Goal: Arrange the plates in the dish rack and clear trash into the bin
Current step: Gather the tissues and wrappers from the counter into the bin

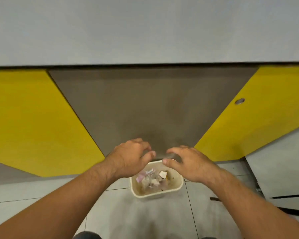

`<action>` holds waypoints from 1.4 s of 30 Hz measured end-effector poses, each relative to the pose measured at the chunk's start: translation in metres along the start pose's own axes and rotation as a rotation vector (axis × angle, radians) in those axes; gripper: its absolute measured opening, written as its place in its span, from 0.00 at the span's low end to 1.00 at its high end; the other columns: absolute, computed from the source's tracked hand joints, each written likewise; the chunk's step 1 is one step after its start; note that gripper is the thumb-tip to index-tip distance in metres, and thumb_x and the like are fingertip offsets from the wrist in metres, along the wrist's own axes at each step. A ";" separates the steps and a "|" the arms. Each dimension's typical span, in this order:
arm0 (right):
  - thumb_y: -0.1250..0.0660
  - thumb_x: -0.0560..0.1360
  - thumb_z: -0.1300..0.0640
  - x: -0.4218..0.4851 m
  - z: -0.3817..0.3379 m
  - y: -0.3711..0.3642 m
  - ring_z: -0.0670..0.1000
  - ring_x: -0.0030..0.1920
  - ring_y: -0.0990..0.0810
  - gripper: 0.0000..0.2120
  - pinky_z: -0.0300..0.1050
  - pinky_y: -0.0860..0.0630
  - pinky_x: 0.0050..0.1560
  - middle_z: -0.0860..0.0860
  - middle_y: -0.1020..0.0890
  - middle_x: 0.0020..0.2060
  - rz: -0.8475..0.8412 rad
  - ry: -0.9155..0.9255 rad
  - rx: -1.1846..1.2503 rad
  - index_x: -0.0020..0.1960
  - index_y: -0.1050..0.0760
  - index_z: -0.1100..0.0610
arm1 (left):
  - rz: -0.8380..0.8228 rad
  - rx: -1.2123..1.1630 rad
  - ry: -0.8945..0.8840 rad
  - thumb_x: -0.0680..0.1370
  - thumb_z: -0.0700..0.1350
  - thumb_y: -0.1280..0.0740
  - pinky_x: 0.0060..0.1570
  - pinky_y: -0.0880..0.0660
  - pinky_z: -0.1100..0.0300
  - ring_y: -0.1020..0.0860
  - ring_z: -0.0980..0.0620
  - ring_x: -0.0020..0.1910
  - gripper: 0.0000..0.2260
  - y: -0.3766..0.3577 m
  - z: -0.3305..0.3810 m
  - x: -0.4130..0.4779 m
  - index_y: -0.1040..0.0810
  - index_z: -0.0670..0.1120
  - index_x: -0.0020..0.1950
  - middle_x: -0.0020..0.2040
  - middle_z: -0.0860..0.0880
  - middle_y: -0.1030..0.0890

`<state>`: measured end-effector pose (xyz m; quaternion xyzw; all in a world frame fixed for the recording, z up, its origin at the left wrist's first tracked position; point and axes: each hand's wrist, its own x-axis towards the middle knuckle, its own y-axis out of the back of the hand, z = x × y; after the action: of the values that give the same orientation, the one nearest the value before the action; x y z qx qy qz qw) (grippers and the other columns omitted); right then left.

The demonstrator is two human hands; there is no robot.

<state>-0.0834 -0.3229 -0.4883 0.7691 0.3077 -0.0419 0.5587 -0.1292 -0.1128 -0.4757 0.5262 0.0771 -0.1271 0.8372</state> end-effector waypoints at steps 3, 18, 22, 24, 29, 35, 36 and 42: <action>0.41 0.73 0.30 -0.044 -0.035 0.072 0.48 0.66 0.28 0.29 0.48 0.29 0.64 0.45 0.26 0.66 0.031 0.023 0.006 0.68 0.29 0.44 | 0.043 -0.012 -0.035 0.78 0.61 0.45 0.55 0.26 0.51 0.25 0.53 0.54 0.16 0.071 0.036 -0.031 0.24 0.55 0.58 0.55 0.56 0.23; 0.40 0.74 0.32 -0.194 -0.164 0.340 0.46 0.68 0.32 0.27 0.45 0.33 0.67 0.43 0.29 0.69 0.262 0.094 0.013 0.69 0.31 0.42 | 0.225 -0.083 -0.214 0.78 0.61 0.43 0.52 0.26 0.58 0.25 0.60 0.49 0.15 0.358 0.160 -0.121 0.21 0.56 0.53 0.50 0.60 0.21; 0.42 0.74 0.31 -0.206 -0.171 0.373 0.47 0.69 0.32 0.27 0.48 0.33 0.68 0.43 0.29 0.70 0.351 0.085 0.011 0.68 0.31 0.42 | 0.291 -0.092 -0.269 0.79 0.58 0.42 0.50 0.26 0.60 0.24 0.61 0.48 0.13 0.391 0.179 -0.121 0.21 0.55 0.53 0.50 0.61 0.21; 0.42 0.74 0.31 -0.209 -0.171 0.389 0.46 0.69 0.32 0.26 0.49 0.32 0.67 0.42 0.29 0.70 0.380 0.079 0.016 0.68 0.30 0.42 | 0.305 -0.102 -0.298 0.79 0.58 0.42 0.48 0.26 0.61 0.24 0.61 0.48 0.13 0.402 0.189 -0.115 0.21 0.56 0.53 0.49 0.61 0.21; 0.38 0.77 0.39 -0.196 -0.151 0.426 0.46 0.64 0.28 0.19 0.39 0.33 0.57 0.43 0.26 0.66 0.394 0.066 0.004 0.65 0.27 0.44 | 0.356 -0.071 -0.333 0.79 0.57 0.42 0.48 0.26 0.61 0.25 0.62 0.48 0.12 0.411 0.220 -0.078 0.21 0.55 0.54 0.50 0.61 0.22; 0.36 0.76 0.40 -0.131 -0.069 0.471 0.51 0.60 0.25 0.20 0.45 0.27 0.58 0.48 0.25 0.65 0.356 -0.061 -0.057 0.65 0.28 0.47 | 0.377 0.010 -0.311 0.79 0.55 0.41 0.52 0.25 0.58 0.25 0.59 0.51 0.13 0.396 0.250 0.004 0.22 0.53 0.59 0.55 0.58 0.22; 0.36 0.76 0.40 -0.118 -0.056 0.480 0.51 0.60 0.25 0.21 0.45 0.27 0.58 0.48 0.26 0.65 0.355 -0.060 -0.057 0.66 0.28 0.47 | 0.372 0.015 -0.302 0.79 0.54 0.40 0.53 0.25 0.58 0.25 0.58 0.52 0.13 0.395 0.257 0.021 0.23 0.53 0.60 0.55 0.57 0.22; 0.37 0.77 0.41 -0.052 -0.001 0.529 0.50 0.61 0.26 0.20 0.45 0.27 0.61 0.47 0.27 0.66 0.317 -0.016 -0.044 0.67 0.29 0.46 | 0.346 0.020 -0.259 0.79 0.55 0.42 0.54 0.25 0.57 0.24 0.54 0.51 0.13 0.387 0.311 0.109 0.23 0.53 0.58 0.53 0.56 0.23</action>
<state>0.1492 -0.4432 -0.0261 0.7953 0.1787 0.0475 0.5774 0.0873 -0.2468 -0.0363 0.5191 -0.1238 -0.0485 0.8443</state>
